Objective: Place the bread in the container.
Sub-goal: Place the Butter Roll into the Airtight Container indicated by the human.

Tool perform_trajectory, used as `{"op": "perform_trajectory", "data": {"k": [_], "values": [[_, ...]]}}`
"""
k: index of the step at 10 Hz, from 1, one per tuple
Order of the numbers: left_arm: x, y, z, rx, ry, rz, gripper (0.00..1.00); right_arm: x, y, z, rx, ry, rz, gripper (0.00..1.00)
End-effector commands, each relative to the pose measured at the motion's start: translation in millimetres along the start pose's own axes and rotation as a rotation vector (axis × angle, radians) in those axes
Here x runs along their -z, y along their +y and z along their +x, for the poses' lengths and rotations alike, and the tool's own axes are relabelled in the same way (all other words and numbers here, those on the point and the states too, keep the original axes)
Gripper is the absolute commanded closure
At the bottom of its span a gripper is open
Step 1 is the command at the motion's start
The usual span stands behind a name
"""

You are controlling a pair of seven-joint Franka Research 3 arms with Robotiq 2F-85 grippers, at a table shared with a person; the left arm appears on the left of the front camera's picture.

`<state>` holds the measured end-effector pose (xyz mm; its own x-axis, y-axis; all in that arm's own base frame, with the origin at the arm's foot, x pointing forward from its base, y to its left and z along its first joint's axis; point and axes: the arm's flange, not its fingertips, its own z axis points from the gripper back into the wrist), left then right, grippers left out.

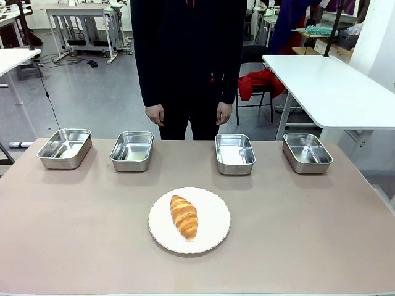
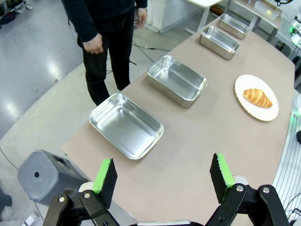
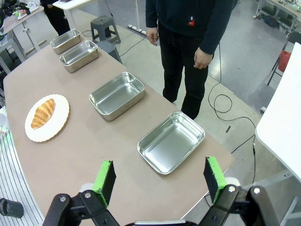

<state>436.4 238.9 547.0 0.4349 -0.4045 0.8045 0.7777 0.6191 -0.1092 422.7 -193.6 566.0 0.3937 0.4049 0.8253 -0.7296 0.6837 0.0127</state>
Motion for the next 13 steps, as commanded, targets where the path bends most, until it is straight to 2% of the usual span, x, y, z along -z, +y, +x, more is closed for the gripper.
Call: {"op": "perform_trajectory", "data": {"k": [1,13], "values": [[-1.6,-0.7,-0.2,0.006,-0.002,-0.001,0.0,-0.5,0.3,0.6,-0.001,-0.002,-0.001,0.02],[-1.6,-0.7,-0.2,0.006,-0.002,-0.001,0.0,-0.5,0.3,0.6,-0.001,-0.002,-0.001,0.02]]}}
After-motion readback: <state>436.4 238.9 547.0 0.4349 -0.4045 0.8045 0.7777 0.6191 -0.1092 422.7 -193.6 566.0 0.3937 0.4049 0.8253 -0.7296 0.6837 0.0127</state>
